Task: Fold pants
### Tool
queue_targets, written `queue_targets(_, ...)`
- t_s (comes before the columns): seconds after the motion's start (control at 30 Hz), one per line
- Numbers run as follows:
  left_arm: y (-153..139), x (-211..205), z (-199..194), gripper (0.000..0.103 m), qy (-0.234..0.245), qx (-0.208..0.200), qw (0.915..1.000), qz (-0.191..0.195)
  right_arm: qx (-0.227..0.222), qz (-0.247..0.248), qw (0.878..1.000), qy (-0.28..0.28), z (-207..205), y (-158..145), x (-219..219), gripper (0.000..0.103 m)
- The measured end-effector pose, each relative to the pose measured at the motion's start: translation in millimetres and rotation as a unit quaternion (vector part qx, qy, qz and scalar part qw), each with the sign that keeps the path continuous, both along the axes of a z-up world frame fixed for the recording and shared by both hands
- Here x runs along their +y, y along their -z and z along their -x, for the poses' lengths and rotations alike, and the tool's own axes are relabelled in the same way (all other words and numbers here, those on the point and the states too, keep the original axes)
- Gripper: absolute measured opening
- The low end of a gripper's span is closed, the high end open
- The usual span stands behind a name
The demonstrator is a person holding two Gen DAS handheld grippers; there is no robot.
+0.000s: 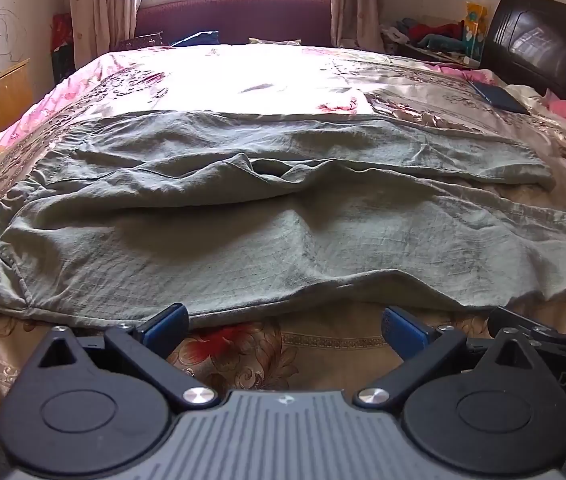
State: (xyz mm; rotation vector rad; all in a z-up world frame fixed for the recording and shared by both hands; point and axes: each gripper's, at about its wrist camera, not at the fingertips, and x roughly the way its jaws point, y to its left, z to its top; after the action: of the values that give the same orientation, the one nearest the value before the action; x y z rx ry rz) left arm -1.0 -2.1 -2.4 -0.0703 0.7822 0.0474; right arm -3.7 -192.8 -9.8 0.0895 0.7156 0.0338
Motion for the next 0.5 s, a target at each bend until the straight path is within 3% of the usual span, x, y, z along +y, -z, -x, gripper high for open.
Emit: queue_targets(0.5,-1.1,-0.8,0.9,0.103,-0.003,-0.002,1.0,-0.002,0.001,-0.001,1.0,-0.001,-0.3,0.3,-0.3,0.1)
